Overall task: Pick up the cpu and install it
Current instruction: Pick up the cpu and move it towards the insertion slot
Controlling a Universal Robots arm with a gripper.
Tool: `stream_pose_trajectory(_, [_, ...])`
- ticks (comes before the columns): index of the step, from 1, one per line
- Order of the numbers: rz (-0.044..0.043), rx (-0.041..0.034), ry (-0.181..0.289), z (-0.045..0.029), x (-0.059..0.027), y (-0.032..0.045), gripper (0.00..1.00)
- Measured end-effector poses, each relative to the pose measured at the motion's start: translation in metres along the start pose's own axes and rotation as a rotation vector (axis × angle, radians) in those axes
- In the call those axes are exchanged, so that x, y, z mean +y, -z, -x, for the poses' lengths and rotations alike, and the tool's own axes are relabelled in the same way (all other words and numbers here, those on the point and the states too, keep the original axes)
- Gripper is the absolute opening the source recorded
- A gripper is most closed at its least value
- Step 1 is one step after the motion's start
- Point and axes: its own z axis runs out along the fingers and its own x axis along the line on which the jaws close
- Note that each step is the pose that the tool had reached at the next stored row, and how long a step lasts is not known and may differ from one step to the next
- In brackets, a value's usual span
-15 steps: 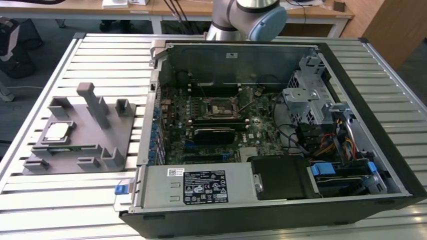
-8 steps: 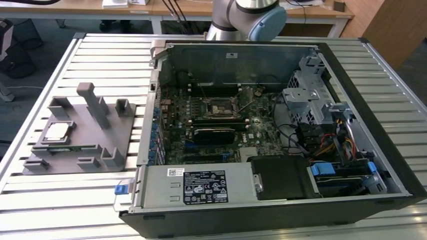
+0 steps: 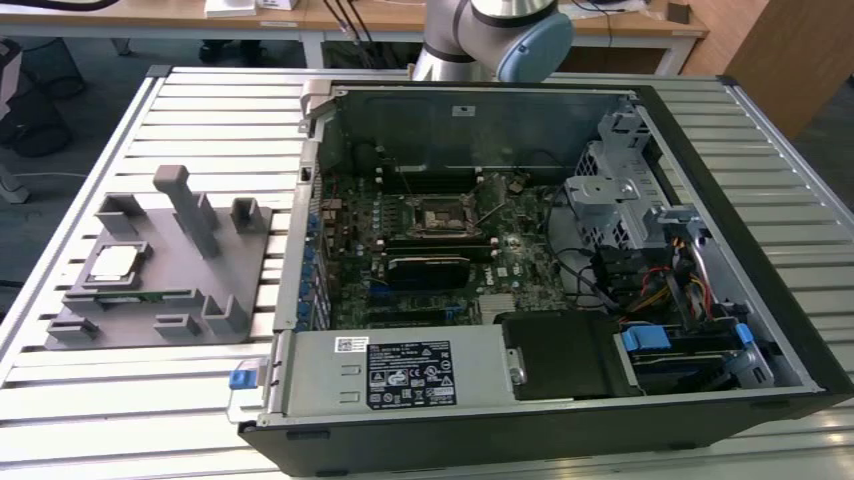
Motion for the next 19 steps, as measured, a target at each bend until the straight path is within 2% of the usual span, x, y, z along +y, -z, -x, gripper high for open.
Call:
stream_pose_trajectory(11, [-0.0008,0.0001,0.000,0.0000,-0.0001,-0.0017,0.11])
stream_pose_trajectory(19, [-0.0001,0.0002,0.000,-0.0003,-0.0009,-0.0065,0.11])
